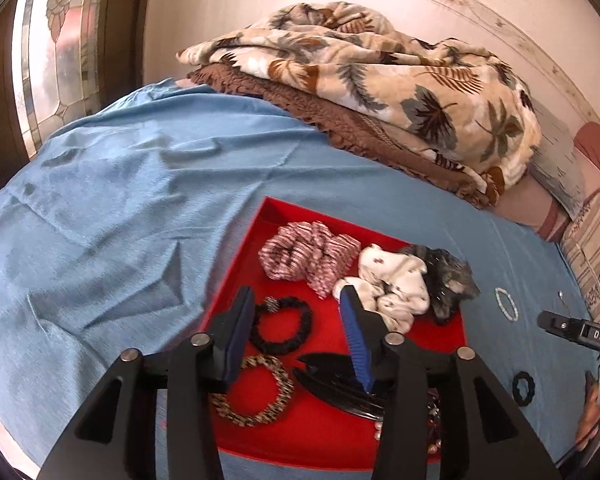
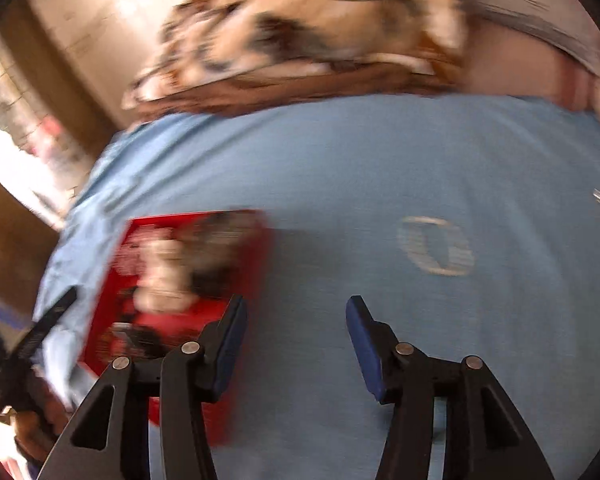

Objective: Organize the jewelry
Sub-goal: 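Move both tools to the black hair tie and beaded bracelet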

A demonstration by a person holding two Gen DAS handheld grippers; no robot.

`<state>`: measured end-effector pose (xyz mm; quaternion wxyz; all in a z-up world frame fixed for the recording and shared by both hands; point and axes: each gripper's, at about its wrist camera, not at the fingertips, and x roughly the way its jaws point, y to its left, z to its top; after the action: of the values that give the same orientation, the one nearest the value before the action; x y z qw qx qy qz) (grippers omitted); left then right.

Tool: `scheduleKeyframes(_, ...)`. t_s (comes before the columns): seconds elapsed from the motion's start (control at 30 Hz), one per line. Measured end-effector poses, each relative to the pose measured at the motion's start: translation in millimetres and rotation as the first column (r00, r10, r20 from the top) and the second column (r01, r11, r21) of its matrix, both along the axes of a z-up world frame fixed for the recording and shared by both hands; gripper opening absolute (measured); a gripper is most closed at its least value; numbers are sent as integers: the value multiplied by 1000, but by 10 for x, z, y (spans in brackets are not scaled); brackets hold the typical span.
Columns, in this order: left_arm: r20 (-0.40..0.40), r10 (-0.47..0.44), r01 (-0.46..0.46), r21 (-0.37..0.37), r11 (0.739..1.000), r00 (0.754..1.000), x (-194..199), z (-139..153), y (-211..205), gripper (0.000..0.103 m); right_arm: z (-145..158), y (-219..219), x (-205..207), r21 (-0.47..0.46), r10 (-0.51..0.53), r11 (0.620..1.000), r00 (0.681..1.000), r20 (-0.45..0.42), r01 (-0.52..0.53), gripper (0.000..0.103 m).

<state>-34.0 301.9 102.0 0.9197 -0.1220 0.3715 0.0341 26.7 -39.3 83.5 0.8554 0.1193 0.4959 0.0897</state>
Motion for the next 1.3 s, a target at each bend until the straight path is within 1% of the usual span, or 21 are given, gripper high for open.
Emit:
scheduleKeyframes(0.1,-1,-6,6,34,999,1000,-92,-80,-149,46,-128,-391,-50,-23,-70,997,997,-31,70,56)
scheduleKeyframes(0.2,-10,-49,49,46,998,999,-137,-143,-295,46,-234,-611,-52,-46,-101,994,994,-38,99,56)
scheduleKeyframes(0.3,9,-83,81,99,992,997,-167,-150,-442,46,-320,-646,76,-44,-108,993,993,-35,107,56)
scheduleKeyframes(0.37,14,-91,89,119,989,996,-172,-149,-497,46,-364,-660,218,-45,-111,993,993,-32,109,53)
scheduleKeyframes(0.4,18,-94,91,122,988,995,-172,-146,-515,46,-390,-631,301,-47,-110,993,994,-29,108,49)
scheduleKeyframes(0.53,33,-106,102,103,990,994,-160,-113,-550,46,-533,-504,618,-94,-102,991,995,-23,99,48)
scheduleKeyframes(0.57,37,-107,103,100,990,994,-166,-106,-557,46,-601,-479,709,-106,-103,989,994,-35,99,48)
scheduleKeyframes(0.6,42,-110,106,97,990,993,-167,-93,-568,46,-678,-463,776,-113,-106,989,993,-52,100,42)
scheduleKeyframes(0.63,45,-114,109,96,989,992,-159,-82,-582,46,-738,-456,812,-123,-107,988,992,-69,98,31)
scheduleKeyframes(0.67,52,-119,114,94,989,992,-158,-66,-600,46,-757,-454,811,-147,-111,984,992,-64,101,25)
scheduleKeyframes(0.7,56,-122,116,93,989,991,-160,-56,-618,46,-742,-445,782,-182,-105,979,993,-49,95,16)
scheduleKeyframes(0.73,60,-127,121,92,988,990,-161,-43,-638,46,-734,-453,752,-193,-96,978,994,-54,84,9)
scheduleKeyframes(0.77,64,-140,134,89,987,988,-165,-24,-675,46,-724,-481,697,-199,-91,977,994,-63,77,7)
scheduleKeyframes(0.83,69,-162,156,85,984,984,-186,3,-751,46,-710,-571,536,-214,-88,974,994,-71,71,7)
scheduleKeyframes(0.9,76,-202,196,79,977,976,-239,37,-856,46,-718,-743,243,-211,-88,975,993,-80,69,7)
scheduleKeyframes(1.03,52,-302,300,49,953,952,-368,65,-1176,48,-693,-1087,-363,-212,-115,972,991,-75,97,7)
scheduleKeyframes(1.1,27,-350,349,26,937,936,-385,64,-1347,48,-685,-1249,-584,-177,-128,977,990,-56,116,7)
scheduleKeyframes(1.2,-26,-430,430,11,903,903,-375,44,-1733,48,-694,-1448,-802,-94,-147,985,989,-2,146,7)
scheduleKeyframes(1.27,-64,-482,483,7,876,874,-343,14,-2002,48,-714,-1504,-838,-48,-163,985,986,21,163,7)
scheduleKeyframes(1.3,-74,-492,494,3,869,867,-324,-6,-2086,48,-726,-1525,-836,-30,-172,984,984,35,173,8)
